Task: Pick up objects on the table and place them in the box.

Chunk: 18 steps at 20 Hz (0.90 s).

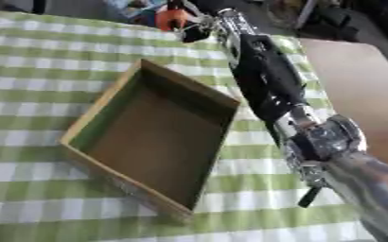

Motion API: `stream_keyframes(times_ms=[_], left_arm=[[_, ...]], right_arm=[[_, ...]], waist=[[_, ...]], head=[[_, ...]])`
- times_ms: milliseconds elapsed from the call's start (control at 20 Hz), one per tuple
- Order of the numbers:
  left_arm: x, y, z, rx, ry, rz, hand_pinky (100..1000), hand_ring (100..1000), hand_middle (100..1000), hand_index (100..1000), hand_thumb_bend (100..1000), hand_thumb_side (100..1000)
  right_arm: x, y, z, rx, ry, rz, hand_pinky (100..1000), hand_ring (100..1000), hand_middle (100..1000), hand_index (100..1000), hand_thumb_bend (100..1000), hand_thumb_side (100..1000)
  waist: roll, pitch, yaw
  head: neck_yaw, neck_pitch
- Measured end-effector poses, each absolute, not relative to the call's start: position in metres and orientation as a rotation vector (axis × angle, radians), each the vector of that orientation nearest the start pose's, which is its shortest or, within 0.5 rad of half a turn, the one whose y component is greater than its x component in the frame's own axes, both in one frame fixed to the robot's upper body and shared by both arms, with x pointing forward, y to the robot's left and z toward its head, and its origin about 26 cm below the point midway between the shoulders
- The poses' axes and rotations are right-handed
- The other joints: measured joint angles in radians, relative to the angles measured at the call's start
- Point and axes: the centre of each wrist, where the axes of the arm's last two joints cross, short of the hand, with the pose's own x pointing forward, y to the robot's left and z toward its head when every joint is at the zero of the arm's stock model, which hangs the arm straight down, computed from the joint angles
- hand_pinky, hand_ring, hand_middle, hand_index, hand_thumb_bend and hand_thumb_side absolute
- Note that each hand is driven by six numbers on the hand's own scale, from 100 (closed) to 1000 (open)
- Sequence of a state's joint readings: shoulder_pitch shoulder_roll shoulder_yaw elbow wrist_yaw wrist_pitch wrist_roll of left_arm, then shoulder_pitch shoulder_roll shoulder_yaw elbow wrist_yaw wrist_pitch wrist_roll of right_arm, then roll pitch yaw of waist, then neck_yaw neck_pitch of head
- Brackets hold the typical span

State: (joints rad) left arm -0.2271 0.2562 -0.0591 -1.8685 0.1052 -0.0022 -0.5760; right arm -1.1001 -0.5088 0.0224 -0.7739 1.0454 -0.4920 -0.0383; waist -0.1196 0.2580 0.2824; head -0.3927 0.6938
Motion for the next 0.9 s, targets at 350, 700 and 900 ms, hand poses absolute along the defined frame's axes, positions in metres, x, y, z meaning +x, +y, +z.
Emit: stream_keyframes(times_ms=[350,700,900], left_arm=[[0.308,0.258,0.135,-0.328,-1.926,-0.798,666,608,636,880,156,1000],[0.308,0.265,0.134,-0.284,-1.933,-0.753,666,608,636,880,158,1000],[0.308,0.266,0.134,-0.277,-1.934,-0.746,667,608,636,880,159,1000]], right_arm=[[0.478,-0.297,0.276,-1.121,-2.026,1.646,724,647,615,414,100,162],[0.458,-0.265,0.269,-0.917,-2.114,1.947,723,658,614,433,100,227],[0.444,-0.232,0.26,-0.734,-2.153,2.161,726,662,619,442,100,220]], waist=[[0.012,-0.001,-0.061],[0.013,-0.001,-0.086],[0.013,-0.001,-0.092]], head=[[0.021,0.0],[0.032,0.0],[0.037,0.0]])
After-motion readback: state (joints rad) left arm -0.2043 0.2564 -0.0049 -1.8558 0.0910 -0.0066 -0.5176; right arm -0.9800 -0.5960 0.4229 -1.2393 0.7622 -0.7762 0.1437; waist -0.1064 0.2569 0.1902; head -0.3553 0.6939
